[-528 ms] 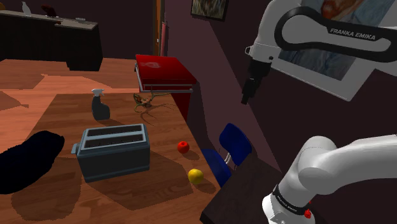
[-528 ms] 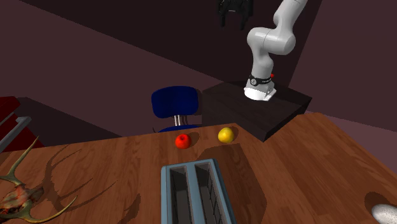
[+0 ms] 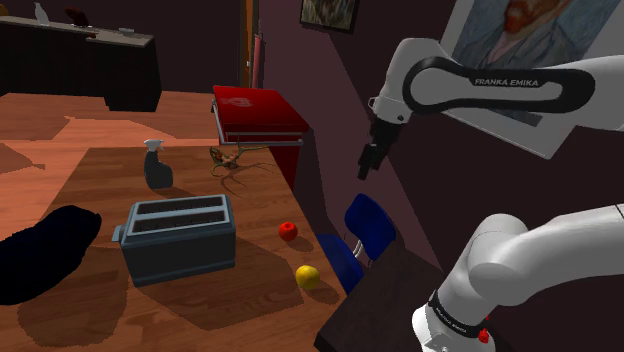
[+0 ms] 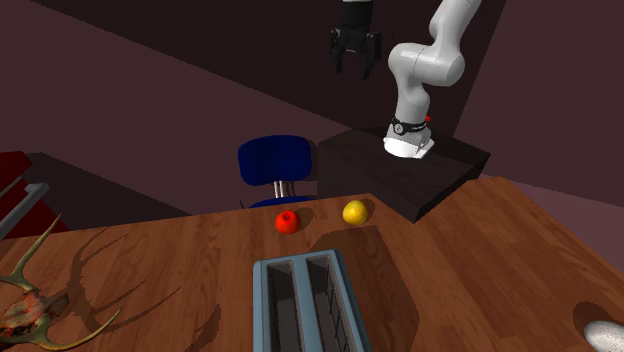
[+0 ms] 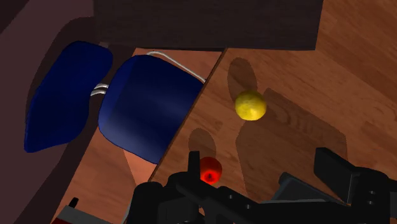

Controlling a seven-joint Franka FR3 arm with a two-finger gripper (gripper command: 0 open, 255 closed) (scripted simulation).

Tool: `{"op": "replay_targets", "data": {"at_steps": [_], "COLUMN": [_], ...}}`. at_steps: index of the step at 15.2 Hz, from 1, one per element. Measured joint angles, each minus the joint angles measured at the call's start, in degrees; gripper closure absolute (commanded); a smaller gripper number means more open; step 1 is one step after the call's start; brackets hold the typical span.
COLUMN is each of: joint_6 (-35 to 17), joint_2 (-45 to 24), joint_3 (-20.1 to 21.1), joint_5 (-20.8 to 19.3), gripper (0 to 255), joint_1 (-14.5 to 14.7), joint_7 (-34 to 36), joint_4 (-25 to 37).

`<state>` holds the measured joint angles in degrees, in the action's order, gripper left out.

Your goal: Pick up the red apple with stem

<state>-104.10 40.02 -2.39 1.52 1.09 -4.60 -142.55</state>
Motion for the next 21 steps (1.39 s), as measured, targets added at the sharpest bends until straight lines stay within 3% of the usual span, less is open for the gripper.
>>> {"op": "replay_targets", "data": {"at_steps": [6,13,18,21], "joint_6": [-15.71,-34.12,-45.59,-51.29], "joint_2": [-6.76,-20.04,-31.63,-40.13], "joint_3": [-1.35,-2.86,-4.51,-4.98], "joint_5": [1.84,6.46,13.43,20.73], "gripper": [0,0,0,0], "joint_1": [0.02,1.79,4.2,5.5], "joint_7": [-0.6,-2.47,-7.0,-12.34], "joint_4": [-6.26,-8.26,-6.17,-2.51]}}
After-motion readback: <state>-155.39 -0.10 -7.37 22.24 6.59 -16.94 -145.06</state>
